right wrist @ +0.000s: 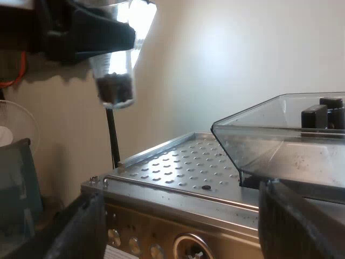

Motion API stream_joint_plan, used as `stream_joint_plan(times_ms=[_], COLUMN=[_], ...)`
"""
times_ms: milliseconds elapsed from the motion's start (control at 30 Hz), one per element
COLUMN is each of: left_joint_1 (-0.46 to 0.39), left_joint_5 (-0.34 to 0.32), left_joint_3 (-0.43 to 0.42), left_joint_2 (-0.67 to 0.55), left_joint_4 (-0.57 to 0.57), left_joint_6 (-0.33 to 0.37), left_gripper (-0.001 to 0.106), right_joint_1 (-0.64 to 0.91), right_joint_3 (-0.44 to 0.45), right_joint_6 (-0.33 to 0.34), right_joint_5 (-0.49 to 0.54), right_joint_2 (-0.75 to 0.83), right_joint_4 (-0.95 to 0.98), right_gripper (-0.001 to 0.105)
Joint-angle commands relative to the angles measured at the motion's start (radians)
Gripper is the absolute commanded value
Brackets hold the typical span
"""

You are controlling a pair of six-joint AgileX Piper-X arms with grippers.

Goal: Pour the beans into the coffee machine

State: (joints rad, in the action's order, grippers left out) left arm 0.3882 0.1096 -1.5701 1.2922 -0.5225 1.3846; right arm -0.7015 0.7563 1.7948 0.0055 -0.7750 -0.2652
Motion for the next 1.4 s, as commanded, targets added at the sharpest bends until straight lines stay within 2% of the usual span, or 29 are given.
stream_joint_plan(times_ms=[33, 200, 433, 500, 667, 833, 900, 1033, 1133, 1200, 1333, 1400], left_joint_1=[0.026, 0.044, 0.092, 0.113, 0.142, 0.147, 0.147, 0.147, 0.147, 0.147, 0.151, 0.156], left_joint_5=[0.022, 0.032, 0.036, 0.058, 0.103, 0.121, 0.14, 0.148, 0.148, 0.148, 0.148, 0.148], left_joint_3=[-0.096, -0.194, -0.25, -0.268, -0.296, -0.298, -0.298, -0.298, -0.298, -0.298, -0.298, -0.298], left_joint_2=[0.064, 0.15, 0.225, 0.249, 0.296, 0.321, 0.331, 0.334, 0.334, 0.334, 0.334, 0.334], left_joint_4=[-0.026, -0.051, -0.051, -0.051, -0.051, -0.048, -0.048, -0.032, 0.002, 0.029, 0.052, 0.057], left_joint_6=[0.002, 0.002, 0.002, 0.002, -0.046, -0.054, -0.09, -0.111, -0.183, -0.294, -0.397, -0.474], left_gripper=[0.037, 0.037, 0.037, 0.037, 0.037, 0.037, 0.037, 0.037, 0.037, 0.037, 0.037, 0.037], right_joint_1=[-0.004, -0.004, -0.004, -0.004, -0.004, -0.004, -0.004, -0.004, -0.004, -0.004, -0.004, -0.004], right_joint_3=[0.008, 0.008, 0.008, 0.008, 0.008, 0.008, 0.008, 0.008, 0.008, 0.008, 0.008, 0.008], right_joint_6=[0.002, 0.002, 0.002, 0.002, 0.002, 0.002, 0.002, 0.002, 0.002, 0.002, 0.002, -0.002], right_joint_5=[-0.005, -0.005, -0.005, -0.005, -0.005, 0.001, 0.001, 0.001, 0.001, 0.001, 0.001, 0.001], right_joint_2=[0.008, 0.008, 0.008, 0.008, 0.008, 0.008, 0.008, 0.008, 0.008, 0.008, 0.008, 0.008], right_joint_4=[-0.015, -0.015, -0.015, -0.015, -0.015, -0.015, -0.015, -0.009, -0.007, -0.007, -0.007, -0.007], right_gripper=[0.062, 0.062, 0.062, 0.062, 0.062, 0.062, 0.062, 0.062, 0.062, 0.062, 0.062, 0.062])
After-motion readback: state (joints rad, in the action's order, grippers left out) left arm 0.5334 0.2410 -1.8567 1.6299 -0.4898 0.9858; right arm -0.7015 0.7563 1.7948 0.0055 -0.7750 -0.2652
